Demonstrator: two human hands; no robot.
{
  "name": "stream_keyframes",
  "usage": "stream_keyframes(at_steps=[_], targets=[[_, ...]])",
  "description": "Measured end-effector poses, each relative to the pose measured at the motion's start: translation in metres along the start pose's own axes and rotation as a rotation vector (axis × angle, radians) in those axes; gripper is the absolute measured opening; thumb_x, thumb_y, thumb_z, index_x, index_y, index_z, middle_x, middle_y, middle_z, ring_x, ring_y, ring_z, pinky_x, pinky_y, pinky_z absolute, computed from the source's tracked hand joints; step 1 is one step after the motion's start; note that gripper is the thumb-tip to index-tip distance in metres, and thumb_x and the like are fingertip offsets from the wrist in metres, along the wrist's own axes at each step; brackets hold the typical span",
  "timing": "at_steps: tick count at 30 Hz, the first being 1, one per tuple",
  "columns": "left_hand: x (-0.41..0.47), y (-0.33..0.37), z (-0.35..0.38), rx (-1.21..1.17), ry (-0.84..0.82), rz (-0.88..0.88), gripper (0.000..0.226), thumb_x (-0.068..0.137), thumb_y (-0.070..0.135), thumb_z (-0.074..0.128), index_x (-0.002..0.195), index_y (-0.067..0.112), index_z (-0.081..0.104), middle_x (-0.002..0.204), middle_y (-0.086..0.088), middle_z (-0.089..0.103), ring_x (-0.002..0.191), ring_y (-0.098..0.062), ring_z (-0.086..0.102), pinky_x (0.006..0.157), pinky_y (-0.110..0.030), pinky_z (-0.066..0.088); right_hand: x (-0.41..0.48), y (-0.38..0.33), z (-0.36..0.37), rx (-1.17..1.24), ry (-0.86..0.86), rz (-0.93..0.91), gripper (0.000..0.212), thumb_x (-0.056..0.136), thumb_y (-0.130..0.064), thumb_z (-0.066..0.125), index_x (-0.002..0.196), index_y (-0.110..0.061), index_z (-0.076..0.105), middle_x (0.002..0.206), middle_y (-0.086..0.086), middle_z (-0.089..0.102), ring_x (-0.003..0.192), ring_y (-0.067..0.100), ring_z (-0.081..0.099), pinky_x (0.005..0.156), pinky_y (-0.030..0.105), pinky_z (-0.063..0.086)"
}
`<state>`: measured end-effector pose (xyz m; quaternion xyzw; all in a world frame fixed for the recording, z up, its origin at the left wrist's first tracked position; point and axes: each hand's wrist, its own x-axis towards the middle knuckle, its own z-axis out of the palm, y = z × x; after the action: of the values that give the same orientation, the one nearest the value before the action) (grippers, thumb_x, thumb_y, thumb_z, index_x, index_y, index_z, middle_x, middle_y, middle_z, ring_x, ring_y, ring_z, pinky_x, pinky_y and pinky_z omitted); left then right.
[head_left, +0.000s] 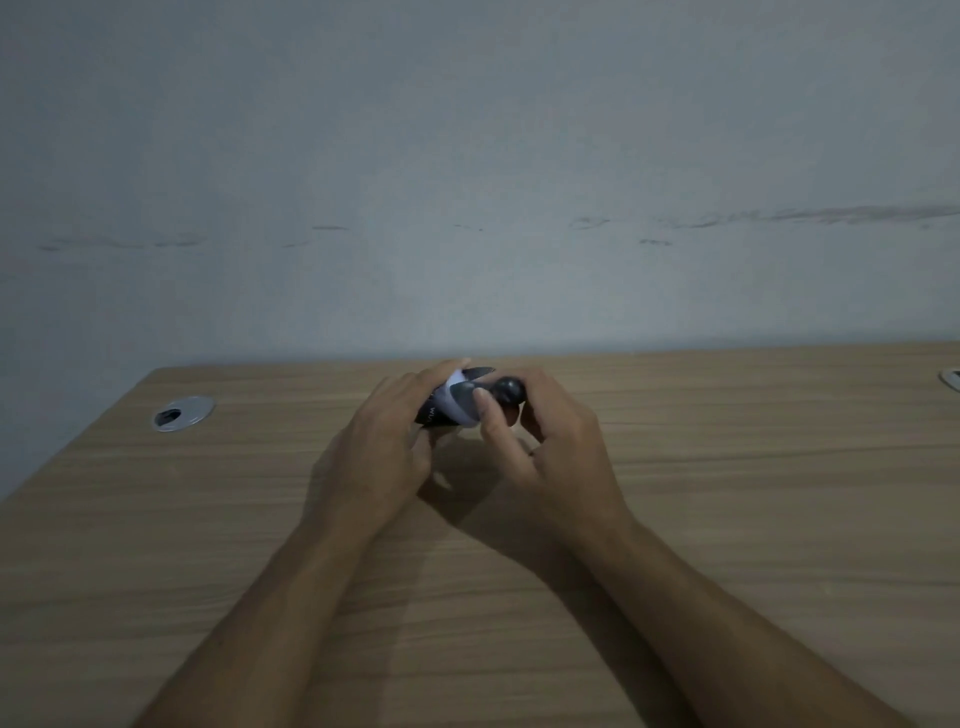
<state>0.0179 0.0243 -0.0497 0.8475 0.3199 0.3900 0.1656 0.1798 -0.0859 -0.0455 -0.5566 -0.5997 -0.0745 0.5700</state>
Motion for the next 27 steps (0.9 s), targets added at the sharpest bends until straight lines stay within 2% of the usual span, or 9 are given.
stream_keyframes(at_steps=[3,6,11,15,17,18,20,23,27], targets=[[-0.002,0.003,-0.001,0.006,0.002,0.054,0.08,0.082,-0.005,0.081,0.149,0.034,0.062,0.134,0.01,0.072,0.12,-0.017,0.066,0.103,-0.041,0.055,0.002,0.014,-0.005,-0.043,0.101,0.169,0.015,0.107,-0.029,0.069,0.104,-0.015,0.071,0.089,-0.005,0.069,0.077,0.012,0.063,0.07,0.021,0.045],[0.0,0.008,0.0,-0.018,-0.005,0.052,0.078,0.085,0.003,0.086,0.149,0.04,0.061,0.133,0.016,0.071,0.119,-0.015,0.065,0.101,-0.039,0.055,0.003,0.027,-0.011,-0.094,0.102,0.304,0.015,0.108,-0.033,0.068,0.103,-0.019,0.071,0.088,-0.007,0.069,0.077,0.01,0.062,0.07,0.024,0.041],[0.0,0.01,0.0,-0.075,0.017,-0.042,0.078,0.086,0.001,0.084,0.149,0.039,0.06,0.139,0.012,0.068,0.128,-0.012,0.063,0.108,-0.033,0.052,0.002,0.018,-0.007,-0.062,0.07,0.212,0.021,0.107,-0.036,0.068,0.107,-0.016,0.073,0.088,-0.009,0.068,0.075,-0.003,0.06,0.068,0.014,0.041],[-0.003,0.014,-0.003,-0.174,0.014,-0.205,0.071,0.09,0.004,0.08,0.145,0.045,0.06,0.137,0.016,0.069,0.117,0.0,0.067,0.094,-0.019,0.054,0.0,0.005,-0.002,-0.038,-0.106,0.04,0.025,0.108,-0.037,0.063,0.115,-0.015,0.073,0.09,-0.015,0.067,0.067,0.001,0.058,0.065,0.01,0.04],[-0.003,0.016,-0.006,-0.266,0.0,-0.232,0.066,0.09,0.007,0.082,0.145,0.04,0.062,0.133,0.02,0.071,0.117,0.01,0.066,0.091,-0.012,0.054,0.0,0.004,-0.001,-0.047,-0.095,0.056,0.026,0.107,-0.038,0.062,0.113,-0.015,0.073,0.087,-0.015,0.066,0.063,0.0,0.057,0.063,0.01,0.039],[-0.003,0.015,-0.007,-0.311,-0.009,-0.229,0.065,0.09,0.011,0.085,0.145,0.037,0.063,0.132,0.02,0.073,0.117,0.01,0.066,0.093,-0.014,0.055,0.001,0.007,-0.001,-0.057,-0.046,0.1,0.027,0.107,-0.04,0.063,0.109,-0.015,0.073,0.085,-0.016,0.064,0.062,-0.003,0.055,0.063,0.012,0.039],[-0.002,0.013,-0.007,-0.375,-0.039,-0.225,0.063,0.088,0.019,0.09,0.144,0.033,0.064,0.129,0.017,0.076,0.115,0.005,0.07,0.092,-0.014,0.053,0.002,0.017,-0.002,-0.096,0.068,0.213,0.026,0.106,-0.042,0.065,0.101,-0.017,0.071,0.077,-0.018,0.06,0.062,-0.007,0.052,0.066,0.026,0.044],[-0.002,0.014,-0.005,-0.425,-0.089,-0.224,0.062,0.087,0.021,0.092,0.143,0.029,0.066,0.128,0.016,0.078,0.115,0.002,0.072,0.089,-0.008,0.051,0.003,0.027,-0.006,-0.145,0.112,0.316,0.026,0.107,-0.047,0.063,0.099,-0.023,0.068,0.073,-0.019,0.058,0.06,0.002,0.051,0.072,0.044,0.054],[-0.003,0.015,-0.005,-0.44,-0.115,-0.215,0.062,0.088,0.02,0.091,0.144,0.029,0.067,0.129,0.017,0.078,0.119,-0.003,0.073,0.1,-0.024,0.057,0.002,0.025,-0.003,-0.156,0.106,0.353,0.027,0.108,-0.052,0.058,0.102,-0.028,0.066,0.074,-0.023,0.058,0.066,0.007,0.051,0.083,0.061,0.058]])
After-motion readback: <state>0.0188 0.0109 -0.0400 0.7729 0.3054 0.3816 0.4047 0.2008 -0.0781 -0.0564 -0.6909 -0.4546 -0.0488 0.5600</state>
